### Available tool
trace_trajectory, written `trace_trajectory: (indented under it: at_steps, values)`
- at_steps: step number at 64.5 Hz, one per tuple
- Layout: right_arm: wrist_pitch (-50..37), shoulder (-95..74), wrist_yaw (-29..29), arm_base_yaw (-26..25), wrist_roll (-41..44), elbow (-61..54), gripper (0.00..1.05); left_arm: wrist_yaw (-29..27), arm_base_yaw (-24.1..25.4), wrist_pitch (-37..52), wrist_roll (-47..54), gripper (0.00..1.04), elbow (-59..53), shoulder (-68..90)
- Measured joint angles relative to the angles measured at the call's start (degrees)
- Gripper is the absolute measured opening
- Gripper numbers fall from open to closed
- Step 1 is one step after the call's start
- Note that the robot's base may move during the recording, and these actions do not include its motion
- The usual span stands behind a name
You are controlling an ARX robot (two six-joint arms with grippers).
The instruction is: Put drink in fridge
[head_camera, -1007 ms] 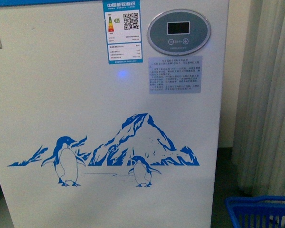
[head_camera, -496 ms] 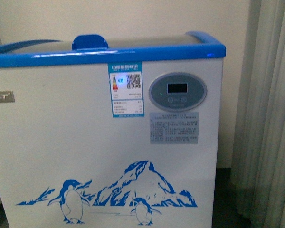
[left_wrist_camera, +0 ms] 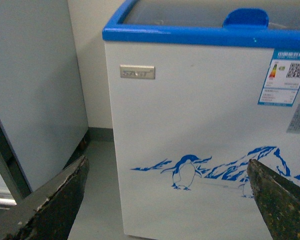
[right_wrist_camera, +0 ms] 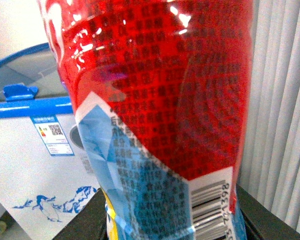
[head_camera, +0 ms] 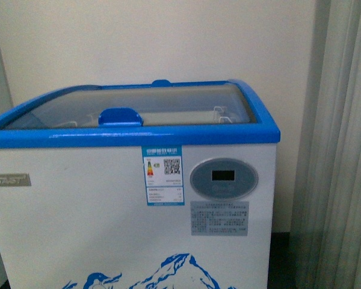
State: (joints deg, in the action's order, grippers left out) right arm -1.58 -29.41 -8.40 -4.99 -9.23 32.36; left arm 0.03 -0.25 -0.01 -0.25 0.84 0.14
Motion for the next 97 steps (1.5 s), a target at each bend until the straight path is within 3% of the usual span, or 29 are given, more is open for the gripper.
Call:
trace_trajectory:
  at_steps: [24,32,37,45,49,53,60,68,75,89,97]
  values:
    - [0.0,0.02,0.02,0.0,0.0,0.07,0.4,-0.13,0.0,-0.07,-0.22,0.97,0.02,0.07]
    - [0.0,0.02,0.0,0.0,0.0,0.09,0.4,-4.59,-1.88,-11.15,-12.35,0.97,5.4,10.97]
    - [0.0,0.02,-0.13,0.02,0.0,0.09,0.4,-3.65,-1.92,-6.25,-14.95,0.97,5.62,18.95]
    - [0.0,0.02,0.0,0.02,0.0,0.09,0.4,1.75,-0.26,10.95,-13.11,0.97,8.83,35.67]
    - [0.0,0.02,0.0,0.02,0.0,0.09,0.4,6.56,-0.13,25.38,-6.03,0.97,14.73,49.37]
    - [0.0,0.02,0.0,0.02,0.0,0.09,0.4,10.56,-0.81,34.25,0.55,0.97,19.85,58.49]
    - [0.0,0.02,0.0,0.02,0.0,0.09,0.4,17.4,-2.27,40.68,13.0,0.97,27.69,69.48]
    - [0.0,0.02,0.0,0.02,0.0,0.09,0.4,25.66,-4.66,36.59,30.08,0.97,37.75,80.5]
    - [0.0,0.02,0.0,0.02,0.0,0.09,0.4,29.18,-6.47,29.4,43.19,0.97,46.05,88.0]
    - [0.0,0.02,0.02,0.02,0.0,0.09,0.4,30.91,-7.8,16.39,63.32,0.97,60.83,100.08]
    - [0.0,0.02,0.0,0.02,0.0,0.09,0.4,30.6,-7.54,13.29,68.52,0.97,67.47,106.2]
